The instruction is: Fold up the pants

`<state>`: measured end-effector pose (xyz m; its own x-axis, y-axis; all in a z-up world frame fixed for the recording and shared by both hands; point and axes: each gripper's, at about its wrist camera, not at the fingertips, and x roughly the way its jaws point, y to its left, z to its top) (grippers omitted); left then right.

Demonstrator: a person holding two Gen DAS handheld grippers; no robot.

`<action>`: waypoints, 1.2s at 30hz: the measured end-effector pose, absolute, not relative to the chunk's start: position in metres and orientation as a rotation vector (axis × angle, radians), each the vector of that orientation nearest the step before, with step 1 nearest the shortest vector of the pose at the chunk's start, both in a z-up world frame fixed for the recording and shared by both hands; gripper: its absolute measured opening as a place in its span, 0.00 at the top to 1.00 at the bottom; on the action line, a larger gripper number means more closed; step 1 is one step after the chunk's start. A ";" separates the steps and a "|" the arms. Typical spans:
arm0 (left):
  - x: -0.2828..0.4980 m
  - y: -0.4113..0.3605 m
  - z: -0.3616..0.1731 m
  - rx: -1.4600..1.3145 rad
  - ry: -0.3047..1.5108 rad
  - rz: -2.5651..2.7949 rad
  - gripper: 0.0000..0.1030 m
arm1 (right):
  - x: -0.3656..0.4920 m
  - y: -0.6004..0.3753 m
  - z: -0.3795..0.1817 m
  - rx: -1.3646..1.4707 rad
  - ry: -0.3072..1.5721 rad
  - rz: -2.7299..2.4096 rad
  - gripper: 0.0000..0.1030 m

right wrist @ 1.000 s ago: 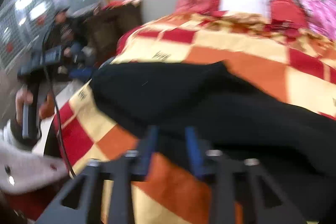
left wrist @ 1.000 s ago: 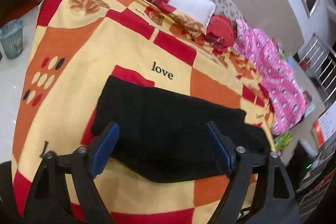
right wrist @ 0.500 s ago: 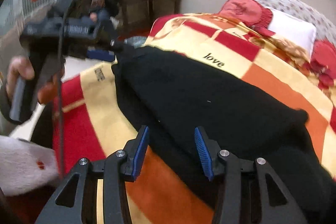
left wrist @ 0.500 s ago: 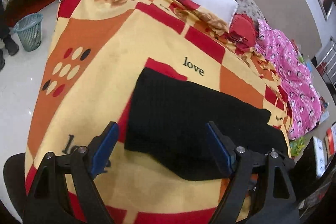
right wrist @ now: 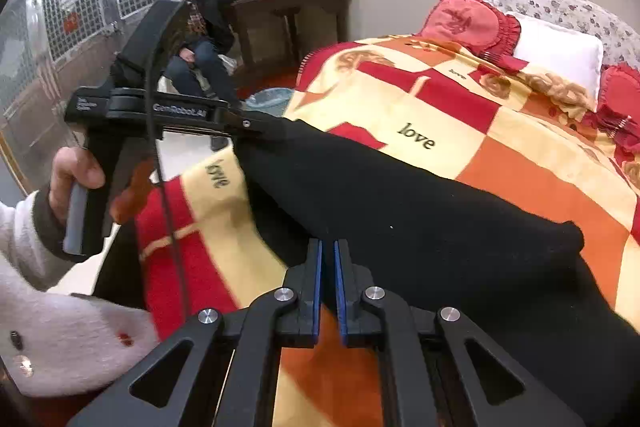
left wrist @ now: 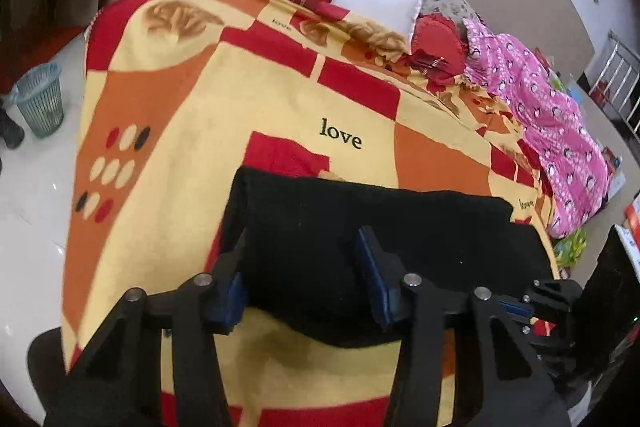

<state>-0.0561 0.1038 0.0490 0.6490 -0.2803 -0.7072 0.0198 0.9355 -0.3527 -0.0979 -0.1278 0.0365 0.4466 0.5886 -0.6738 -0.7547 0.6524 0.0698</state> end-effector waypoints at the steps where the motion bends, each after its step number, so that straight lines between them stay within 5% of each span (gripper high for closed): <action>1: -0.057 0.104 0.047 -0.317 0.853 -0.168 0.54 | -0.102 -0.127 0.035 -0.251 0.724 0.848 0.95; 7: -0.048 0.112 0.011 -0.335 0.944 -0.106 0.52 | -0.087 -0.114 -0.008 -0.223 0.838 0.803 0.91; 11: -0.055 0.119 0.024 -0.357 0.922 -0.096 0.52 | -0.084 -0.142 0.014 -0.136 0.822 0.787 0.61; 18: -0.060 0.095 0.064 -0.248 0.775 -0.112 0.38 | -0.050 -0.207 0.044 0.003 0.758 0.614 0.59; 30: -0.024 0.046 0.014 -0.208 0.891 -0.151 0.33 | -0.013 -0.232 0.012 0.151 0.855 0.549 0.61; 34: -0.030 0.050 0.027 -0.261 0.868 -0.187 0.33 | -0.057 -0.297 0.033 0.203 0.776 0.364 0.30; 36: -0.034 0.047 0.035 -0.272 0.843 -0.204 0.33 | -0.074 -0.332 0.034 0.252 0.770 0.265 0.28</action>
